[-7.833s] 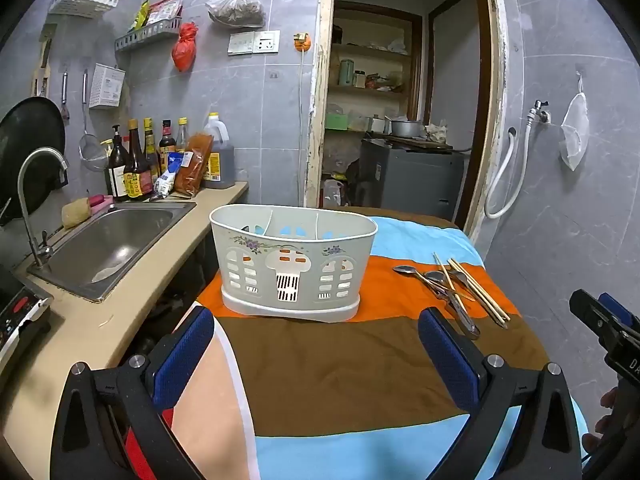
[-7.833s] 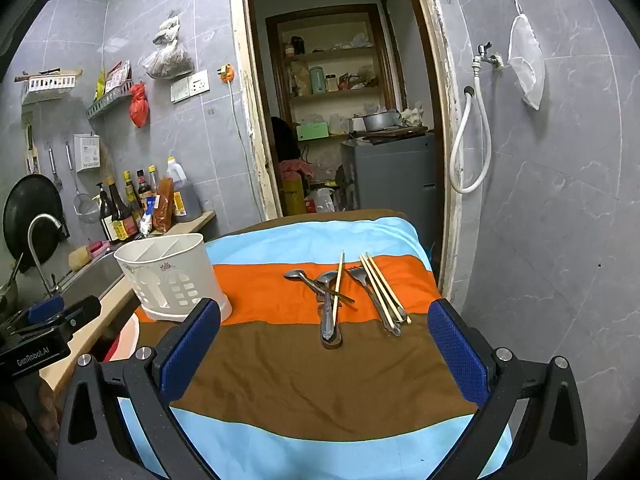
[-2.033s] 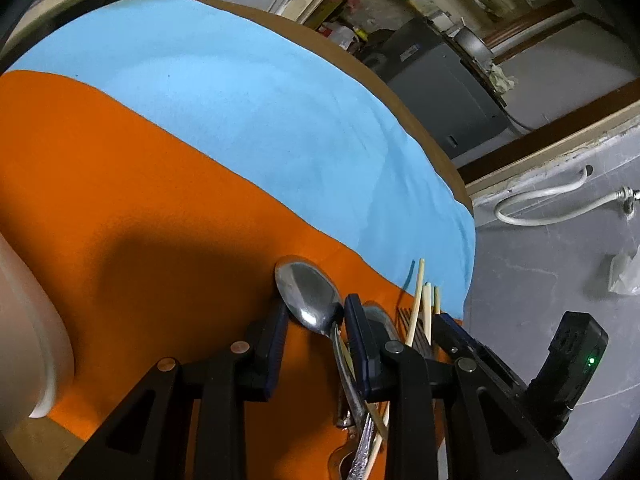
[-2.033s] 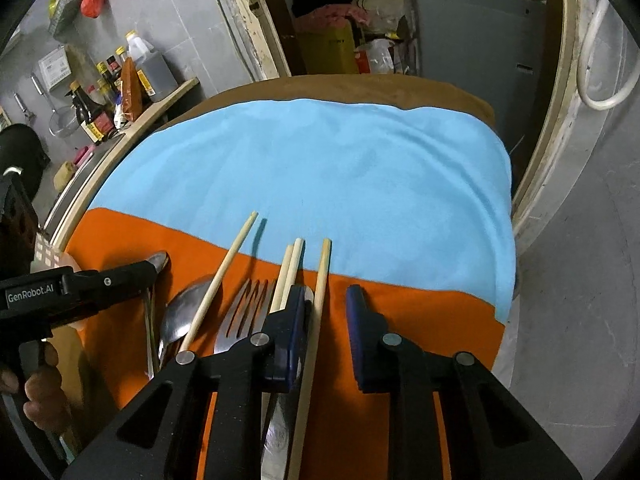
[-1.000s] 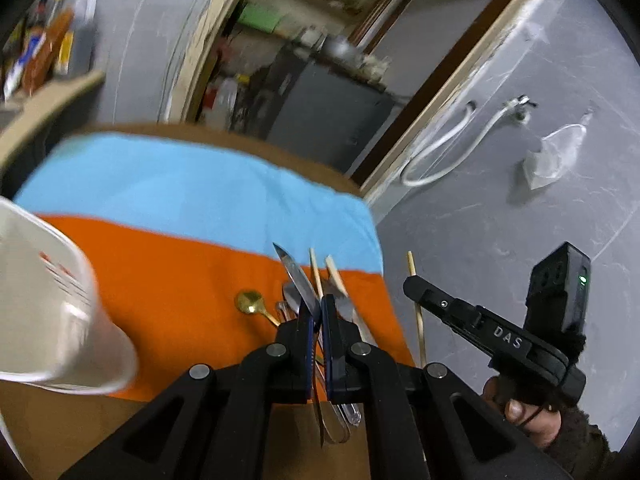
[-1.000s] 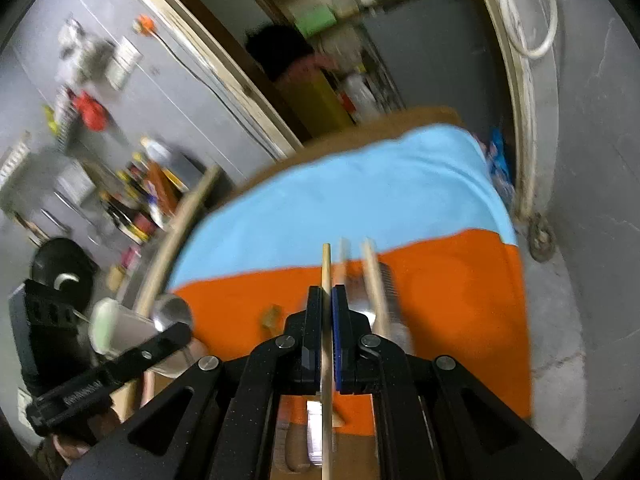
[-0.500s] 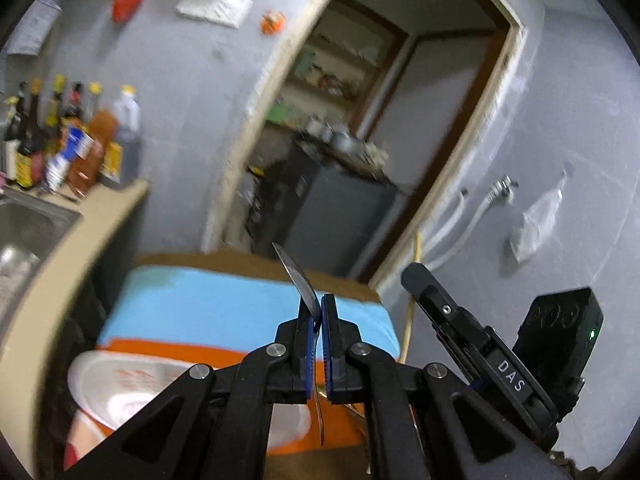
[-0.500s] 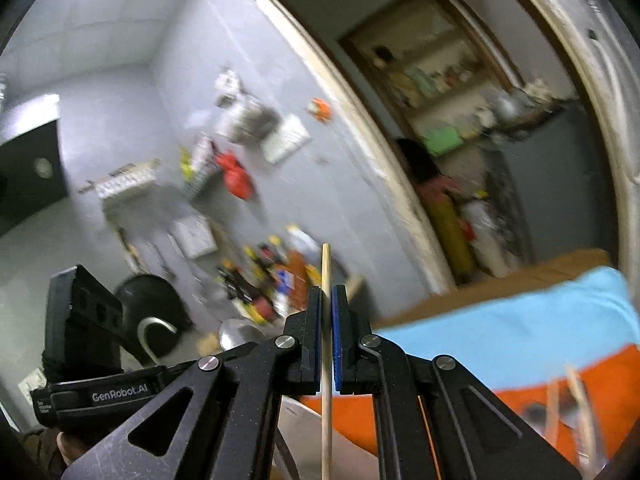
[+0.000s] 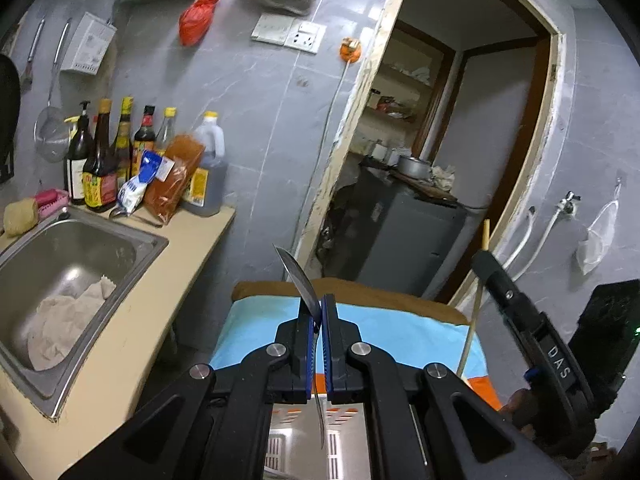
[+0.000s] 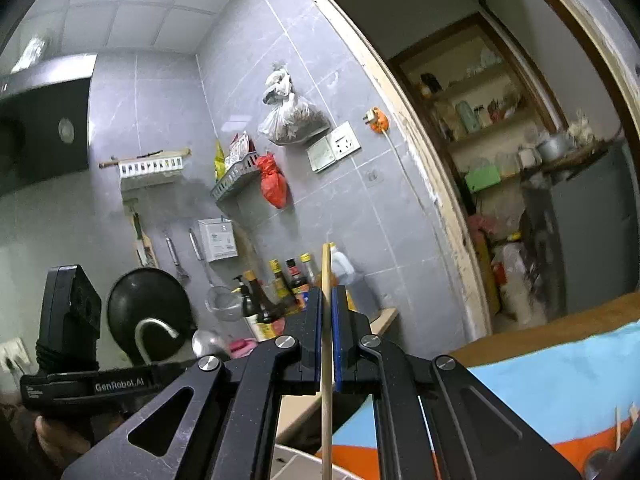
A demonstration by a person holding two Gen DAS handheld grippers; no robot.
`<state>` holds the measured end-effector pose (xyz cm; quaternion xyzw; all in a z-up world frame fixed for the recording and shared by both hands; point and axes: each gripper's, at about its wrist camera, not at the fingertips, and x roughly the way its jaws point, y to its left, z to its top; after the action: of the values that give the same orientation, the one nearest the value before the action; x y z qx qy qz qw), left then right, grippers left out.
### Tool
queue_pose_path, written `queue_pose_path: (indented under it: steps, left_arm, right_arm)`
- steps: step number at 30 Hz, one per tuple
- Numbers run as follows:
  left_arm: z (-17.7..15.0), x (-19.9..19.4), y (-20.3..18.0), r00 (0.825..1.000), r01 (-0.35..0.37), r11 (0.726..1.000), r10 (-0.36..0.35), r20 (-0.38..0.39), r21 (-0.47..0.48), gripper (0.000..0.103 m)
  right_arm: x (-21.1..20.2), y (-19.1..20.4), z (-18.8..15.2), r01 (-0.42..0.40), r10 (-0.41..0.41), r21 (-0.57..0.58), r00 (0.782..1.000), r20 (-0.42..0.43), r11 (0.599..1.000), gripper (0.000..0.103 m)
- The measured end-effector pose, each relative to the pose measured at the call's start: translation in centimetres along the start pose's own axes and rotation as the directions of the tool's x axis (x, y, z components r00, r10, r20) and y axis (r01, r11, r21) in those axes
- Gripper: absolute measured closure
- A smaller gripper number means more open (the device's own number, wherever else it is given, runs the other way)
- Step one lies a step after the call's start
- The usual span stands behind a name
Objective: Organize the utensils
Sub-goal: 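Lift the knife with the left tool while the right tool carries the chopstick toward the caddy, then open the left tool over the caddy while the right tool drops the chopstick in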
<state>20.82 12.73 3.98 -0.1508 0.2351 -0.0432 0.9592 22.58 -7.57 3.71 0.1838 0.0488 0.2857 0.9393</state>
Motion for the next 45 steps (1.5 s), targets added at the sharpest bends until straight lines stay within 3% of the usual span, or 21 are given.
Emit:
queue_pose_path:
  steps: [14,19,26,29,31,34,36,40,42,44,45]
  left_arm:
    - [-3.7,2.0,-0.5,0.995,-0.099,0.993,0.097,0.029,0.07,0.099]
    - [-4.3,1.9,-0.6,0.995,-0.097,0.993,0.097,0.007,0.072,0.099]
    - [-5.0,2.4,-0.5,0.992,-0.08,0.996,0.085,-0.094,0.048,0.095]
    - [-5.2,1.8,-0.7,0.992,-0.081,0.996,0.084,-0.094,0.044,0.082]
    - [-5.0,1.3,-0.8,0.993,-0.086,0.996,0.088,-0.08,0.024,0.063]
    - [-4.7,0.7,-1.1,0.995,-0.09,0.996,0.09,-0.053,0.002,0.051]
    - [-4.5,0.3,-1.7,0.994,-0.099,0.995,0.099,-0.038,-0.001,0.045]
    - [-4.4,-0.8,-3.4,0.992,-0.125,0.992,0.125,0.022,0.003,0.016]
    - [-4.3,-1.3,-4.6,0.989,-0.14,0.99,0.14,0.056,0.001,0.008]
    - [-4.2,-1.7,-5.7,0.985,-0.148,0.989,0.147,0.086,0.006,0.004]
    - [-4.2,-1.8,-6.2,0.984,-0.15,0.989,0.148,0.096,0.011,0.002]
  right_arm:
    - [0.2,-0.7,-1.2,0.06,-0.062,-0.071,0.998,-0.018,0.996,0.098]
    - [0.0,-1.0,-2.0,0.065,-0.068,-0.059,0.996,-0.053,0.996,0.098]
    - [-0.3,-1.7,-3.0,0.068,-0.072,-0.042,0.991,-0.115,0.997,0.093]
    - [-0.8,-1.9,-3.0,0.062,-0.065,-0.031,0.989,-0.133,0.998,0.074]
    - [-1.2,-2.1,-2.9,0.067,-0.07,-0.024,0.988,-0.139,0.997,0.074]
    - [-2.1,-2.5,-2.4,0.088,-0.09,-0.02,0.986,-0.139,0.996,0.072]
    - [-2.7,-2.8,-1.9,0.108,-0.109,-0.019,0.984,-0.14,0.994,0.057]
    - [-4.5,-3.9,-0.5,0.167,-0.17,-0.029,0.977,-0.133,0.985,0.041]
    - [-5.7,-4.5,0.4,0.199,-0.203,-0.043,0.971,-0.126,0.979,0.022]
    - [-6.9,-5.1,1.3,0.229,-0.234,-0.06,0.966,-0.113,0.972,0.009]
    - [-7.4,-5.3,1.7,0.237,-0.243,-0.064,0.964,-0.107,0.969,0.009]
